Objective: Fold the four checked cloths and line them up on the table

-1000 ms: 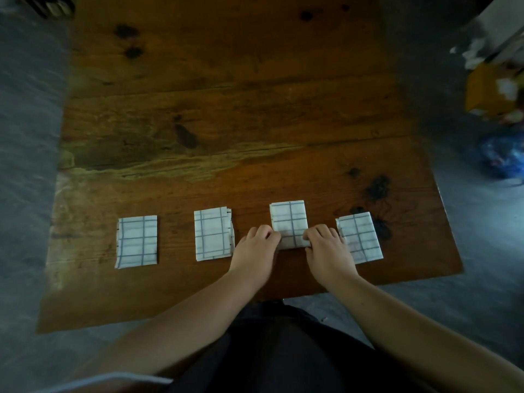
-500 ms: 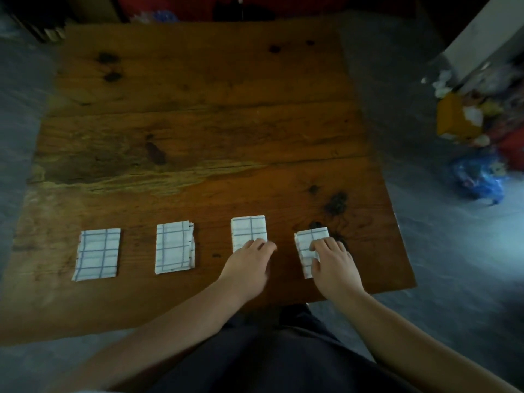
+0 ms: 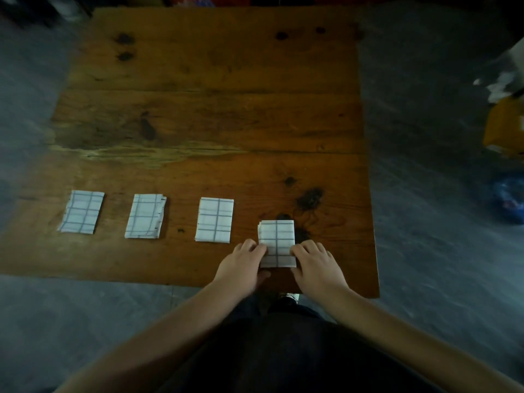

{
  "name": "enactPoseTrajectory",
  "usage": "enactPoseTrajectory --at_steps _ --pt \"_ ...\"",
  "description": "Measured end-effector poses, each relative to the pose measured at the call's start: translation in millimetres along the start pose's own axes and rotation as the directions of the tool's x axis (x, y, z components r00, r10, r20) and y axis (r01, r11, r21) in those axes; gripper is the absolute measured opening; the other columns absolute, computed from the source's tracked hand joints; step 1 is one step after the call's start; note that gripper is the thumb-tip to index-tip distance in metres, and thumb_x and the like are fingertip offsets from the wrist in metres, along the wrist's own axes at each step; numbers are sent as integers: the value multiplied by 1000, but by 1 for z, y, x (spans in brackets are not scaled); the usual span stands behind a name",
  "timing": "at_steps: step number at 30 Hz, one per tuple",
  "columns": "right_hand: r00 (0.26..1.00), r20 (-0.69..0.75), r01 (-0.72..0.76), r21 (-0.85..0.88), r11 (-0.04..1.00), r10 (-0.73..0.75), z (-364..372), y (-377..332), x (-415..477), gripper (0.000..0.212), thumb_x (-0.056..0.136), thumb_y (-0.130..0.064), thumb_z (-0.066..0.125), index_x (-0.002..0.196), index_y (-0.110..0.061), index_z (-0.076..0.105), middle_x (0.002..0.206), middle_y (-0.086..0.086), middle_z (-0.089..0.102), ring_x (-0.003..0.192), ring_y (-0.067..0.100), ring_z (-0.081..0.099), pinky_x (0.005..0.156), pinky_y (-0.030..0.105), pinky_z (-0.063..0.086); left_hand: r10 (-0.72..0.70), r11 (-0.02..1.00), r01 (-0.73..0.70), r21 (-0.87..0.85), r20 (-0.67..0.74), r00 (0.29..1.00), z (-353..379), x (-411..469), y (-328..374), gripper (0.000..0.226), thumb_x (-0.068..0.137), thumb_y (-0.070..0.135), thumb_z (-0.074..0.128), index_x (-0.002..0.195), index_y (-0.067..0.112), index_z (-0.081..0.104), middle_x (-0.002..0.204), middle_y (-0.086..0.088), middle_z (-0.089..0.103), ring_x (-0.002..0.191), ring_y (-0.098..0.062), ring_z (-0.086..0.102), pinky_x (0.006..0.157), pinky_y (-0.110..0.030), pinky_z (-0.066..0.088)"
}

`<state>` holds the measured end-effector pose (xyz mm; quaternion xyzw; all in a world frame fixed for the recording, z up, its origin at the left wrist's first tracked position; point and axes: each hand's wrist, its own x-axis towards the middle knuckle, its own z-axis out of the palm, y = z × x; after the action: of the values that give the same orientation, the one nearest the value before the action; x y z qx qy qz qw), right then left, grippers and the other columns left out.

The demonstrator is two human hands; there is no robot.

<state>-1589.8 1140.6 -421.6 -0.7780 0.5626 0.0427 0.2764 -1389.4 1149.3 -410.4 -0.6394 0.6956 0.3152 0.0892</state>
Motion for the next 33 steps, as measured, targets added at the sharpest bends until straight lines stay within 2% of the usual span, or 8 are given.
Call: enactPoseTrajectory --at_steps 6,11,16,27,33 --pt "999 14 51 -62 997 -50 0 2 9 36 99 -28 55 134 -30 48 133 -6 47 121 16 45 103 34 43 1 1000 -1 -11 -53 999 4 4 2 49 97 32 61 143 27 42 143 2 43 127 -18 44 97 -36 50" --pt "1000 -6 28 -81 996 -29 -4 6 17 34 98 -25 54 132 -29 49 131 -5 48 118 16 46 101 34 44 41 998 -45 -34 -94 995 -1 17 3 43 101 27 55 142 23 45 143 1 44 127 -19 44 97 -37 49" --pt "999 -25 24 -102 995 -26 -11 9 31 31 98 -24 53 129 -28 50 128 -4 48 116 17 46 99 35 44 64 997 -69 -32 -118 991 -9 33 4 44 100 25 58 141 23 46 144 0 43 128 -20 44 98 -37 49" --pt "999 -43 -27 -99 995 23 -15 8 36 32 97 -24 54 128 -29 50 127 -5 48 115 16 46 99 34 45 96 995 -98 -9 -115 989 -15 41 3 36 101 30 55 137 27 49 142 1 44 127 -18 44 98 -36 49" --pt "999 -41 -22 -98 995 18 -17 9 36 32 96 -25 55 128 -29 51 128 -6 49 116 15 46 101 35 45 93 996 -91 24 -85 992 -19 38 6 42 98 18 54 140 25 49 148 -1 39 131 -21 41 99 -36 46"
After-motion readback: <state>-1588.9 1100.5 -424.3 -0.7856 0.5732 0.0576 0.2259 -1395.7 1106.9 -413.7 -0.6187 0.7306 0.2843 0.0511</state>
